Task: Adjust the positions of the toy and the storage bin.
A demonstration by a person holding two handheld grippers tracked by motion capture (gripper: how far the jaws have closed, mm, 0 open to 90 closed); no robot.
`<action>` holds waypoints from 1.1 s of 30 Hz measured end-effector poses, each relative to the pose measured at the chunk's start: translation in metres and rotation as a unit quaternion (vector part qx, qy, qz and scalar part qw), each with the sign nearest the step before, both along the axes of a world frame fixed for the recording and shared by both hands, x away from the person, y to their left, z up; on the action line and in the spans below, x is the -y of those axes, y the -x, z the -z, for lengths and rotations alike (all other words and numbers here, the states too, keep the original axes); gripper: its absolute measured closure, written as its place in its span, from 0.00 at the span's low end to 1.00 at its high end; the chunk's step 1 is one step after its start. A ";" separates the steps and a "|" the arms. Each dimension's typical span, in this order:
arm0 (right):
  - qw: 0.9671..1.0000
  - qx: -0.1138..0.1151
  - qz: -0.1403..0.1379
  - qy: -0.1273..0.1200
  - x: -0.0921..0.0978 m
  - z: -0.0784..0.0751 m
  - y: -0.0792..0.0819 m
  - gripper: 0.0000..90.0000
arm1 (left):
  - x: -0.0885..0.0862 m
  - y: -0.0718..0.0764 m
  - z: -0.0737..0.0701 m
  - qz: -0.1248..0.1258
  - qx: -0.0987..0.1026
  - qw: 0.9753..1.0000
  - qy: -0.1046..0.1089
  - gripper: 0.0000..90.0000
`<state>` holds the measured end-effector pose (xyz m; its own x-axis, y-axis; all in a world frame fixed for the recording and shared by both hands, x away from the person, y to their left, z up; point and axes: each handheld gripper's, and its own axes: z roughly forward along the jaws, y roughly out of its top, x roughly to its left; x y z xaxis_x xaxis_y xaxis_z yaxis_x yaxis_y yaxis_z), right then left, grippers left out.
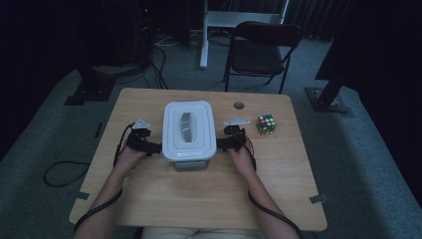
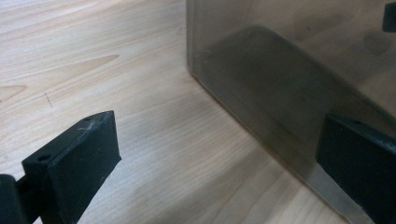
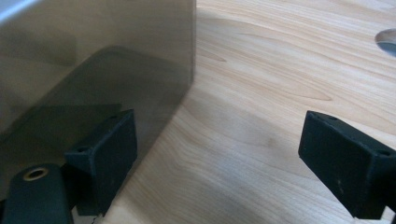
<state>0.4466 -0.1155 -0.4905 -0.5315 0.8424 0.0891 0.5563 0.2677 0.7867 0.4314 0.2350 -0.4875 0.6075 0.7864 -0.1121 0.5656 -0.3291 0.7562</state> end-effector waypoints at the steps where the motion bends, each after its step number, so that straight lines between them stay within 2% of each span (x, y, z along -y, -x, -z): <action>1: 1.000 0.000 0.000 0.000 0.000 0.000 0.000 0.15 | 0.001 0.000 -0.001 -0.002 0.010 1.000 -0.007 0.00; 4: 1.000 -0.002 -0.004 -0.004 0.001 -0.001 -0.001 0.15 | 0.001 -0.001 -0.005 -0.008 0.015 1.000 0.001 0.00; 7: 1.000 -0.004 -0.008 -0.010 0.002 -0.001 0.000 0.17 | 0.002 -0.001 -0.005 -0.007 0.015 1.000 -0.001 0.00; 12: 1.000 -0.004 -0.007 -0.007 0.005 -0.001 0.001 0.20 | 0.007 -0.001 -0.007 0.001 0.013 1.000 0.007 0.00; 16: 1.000 -0.011 -0.016 -0.010 0.012 0.000 0.002 0.21 | 0.013 -0.001 -0.008 0.007 0.010 1.000 0.003 0.00; 17: 1.000 -0.002 -0.019 -0.015 0.015 -0.001 0.005 0.21 | 0.016 -0.001 -0.006 0.008 0.011 1.000 -0.004 0.00; 24: 0.999 -0.005 -0.030 -0.022 0.025 -0.004 0.013 0.22 | 0.024 -0.001 -0.006 0.016 0.006 1.000 -0.001 0.00; 33: 0.998 -0.011 -0.047 -0.028 0.045 -0.003 0.032 0.23 | 0.041 0.006 -0.006 0.036 0.005 0.999 -0.007 0.00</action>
<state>0.4147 -0.1607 -0.4871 -0.6047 0.7828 0.1468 0.5477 0.2749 0.7902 0.4257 0.1941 -0.4818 0.6639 0.7418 -0.0948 0.5325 -0.3799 0.7564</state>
